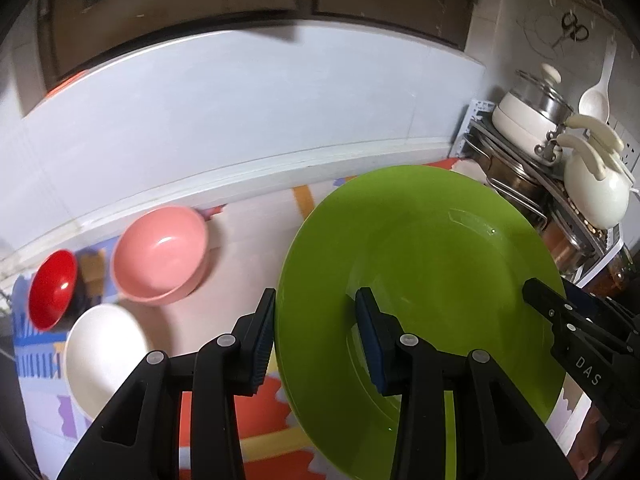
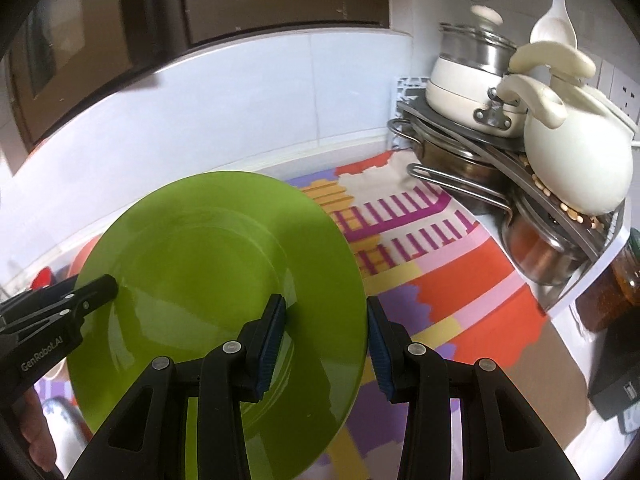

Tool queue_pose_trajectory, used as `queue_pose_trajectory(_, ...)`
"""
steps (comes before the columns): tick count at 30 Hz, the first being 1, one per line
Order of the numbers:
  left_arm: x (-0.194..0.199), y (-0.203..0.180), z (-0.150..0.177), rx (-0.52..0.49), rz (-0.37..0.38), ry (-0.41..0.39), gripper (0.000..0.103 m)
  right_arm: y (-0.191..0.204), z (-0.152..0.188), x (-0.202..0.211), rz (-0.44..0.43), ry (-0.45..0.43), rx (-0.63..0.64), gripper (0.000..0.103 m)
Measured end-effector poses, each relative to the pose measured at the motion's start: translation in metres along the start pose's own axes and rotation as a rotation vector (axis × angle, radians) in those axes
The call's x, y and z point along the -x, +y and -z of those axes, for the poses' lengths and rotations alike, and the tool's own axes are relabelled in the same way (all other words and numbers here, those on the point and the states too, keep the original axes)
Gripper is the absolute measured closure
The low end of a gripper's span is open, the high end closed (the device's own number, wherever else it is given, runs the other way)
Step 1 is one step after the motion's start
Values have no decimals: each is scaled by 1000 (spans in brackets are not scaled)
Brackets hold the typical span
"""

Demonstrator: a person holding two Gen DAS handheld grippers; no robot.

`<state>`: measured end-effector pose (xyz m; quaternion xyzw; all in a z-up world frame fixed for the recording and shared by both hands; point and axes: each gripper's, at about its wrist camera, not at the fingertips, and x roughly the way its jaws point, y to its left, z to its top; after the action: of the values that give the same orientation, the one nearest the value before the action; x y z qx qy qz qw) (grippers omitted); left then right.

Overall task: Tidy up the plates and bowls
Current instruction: 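Carry the held green plate with both tools toward the sink and bowls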

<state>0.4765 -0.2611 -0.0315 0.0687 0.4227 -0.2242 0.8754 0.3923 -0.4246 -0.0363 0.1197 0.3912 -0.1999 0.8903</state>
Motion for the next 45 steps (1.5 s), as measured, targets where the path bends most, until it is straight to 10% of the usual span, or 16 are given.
queue_pose_trajectory(45, 144, 222, 161, 269, -227, 40, 64, 224, 116, 91, -239, 37, 275, 62)
